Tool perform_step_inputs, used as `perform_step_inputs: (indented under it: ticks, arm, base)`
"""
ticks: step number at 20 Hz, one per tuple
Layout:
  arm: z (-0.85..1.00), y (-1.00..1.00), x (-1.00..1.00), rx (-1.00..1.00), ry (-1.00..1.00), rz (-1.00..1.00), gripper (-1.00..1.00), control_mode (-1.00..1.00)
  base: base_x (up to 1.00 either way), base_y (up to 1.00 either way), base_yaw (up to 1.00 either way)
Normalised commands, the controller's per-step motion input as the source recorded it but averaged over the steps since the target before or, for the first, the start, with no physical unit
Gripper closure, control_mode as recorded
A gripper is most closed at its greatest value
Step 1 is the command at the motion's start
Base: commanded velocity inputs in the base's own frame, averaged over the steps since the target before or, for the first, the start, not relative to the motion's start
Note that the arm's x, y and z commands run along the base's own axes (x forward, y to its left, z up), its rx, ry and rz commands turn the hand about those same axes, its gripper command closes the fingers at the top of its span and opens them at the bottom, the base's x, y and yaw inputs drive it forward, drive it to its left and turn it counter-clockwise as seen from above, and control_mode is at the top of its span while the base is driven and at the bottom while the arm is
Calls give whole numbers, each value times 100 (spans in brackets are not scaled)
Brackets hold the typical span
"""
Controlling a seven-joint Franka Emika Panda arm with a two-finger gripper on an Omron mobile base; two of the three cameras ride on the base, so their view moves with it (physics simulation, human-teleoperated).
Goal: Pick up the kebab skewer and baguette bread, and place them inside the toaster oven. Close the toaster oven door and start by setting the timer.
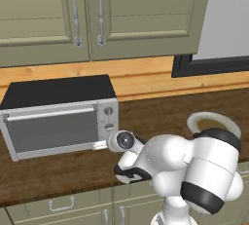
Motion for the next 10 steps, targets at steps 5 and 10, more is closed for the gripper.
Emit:
perform_step_inputs:
  ticks: [5,10]
  arm:
    - [0,0,0,10,0,-3,100,-100]
    - [0,0,0,18,0,-6,100,-100]
  base:
    - [0,0,0]
    - [0,0,0]
